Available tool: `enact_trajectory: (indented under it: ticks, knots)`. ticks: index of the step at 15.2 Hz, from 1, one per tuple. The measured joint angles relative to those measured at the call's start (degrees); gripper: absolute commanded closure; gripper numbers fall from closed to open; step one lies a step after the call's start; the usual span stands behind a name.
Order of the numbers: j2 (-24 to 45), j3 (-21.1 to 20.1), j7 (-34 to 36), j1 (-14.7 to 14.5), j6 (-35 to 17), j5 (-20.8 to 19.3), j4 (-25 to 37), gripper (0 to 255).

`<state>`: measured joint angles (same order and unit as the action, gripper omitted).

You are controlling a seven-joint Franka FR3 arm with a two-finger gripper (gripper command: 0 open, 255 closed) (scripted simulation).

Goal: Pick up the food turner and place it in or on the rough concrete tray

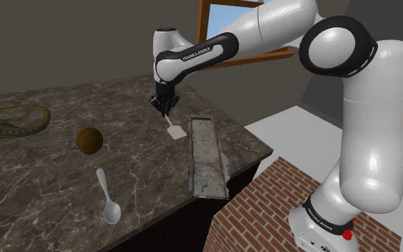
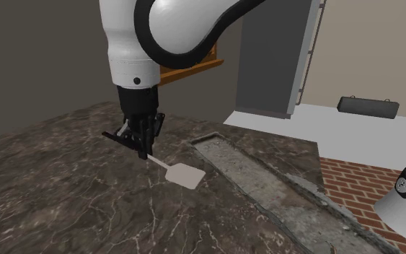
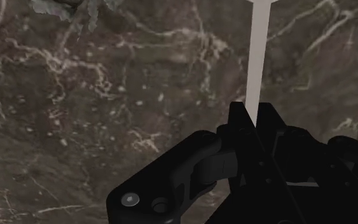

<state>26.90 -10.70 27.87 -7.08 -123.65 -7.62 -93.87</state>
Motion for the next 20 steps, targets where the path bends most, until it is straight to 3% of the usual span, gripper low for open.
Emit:
enact_trajectory:
  ticks: [20]
  knots:
    - [-4.3, -0.7, -1.1, 0.0, 13.0, 1.3, 8.8, 255]
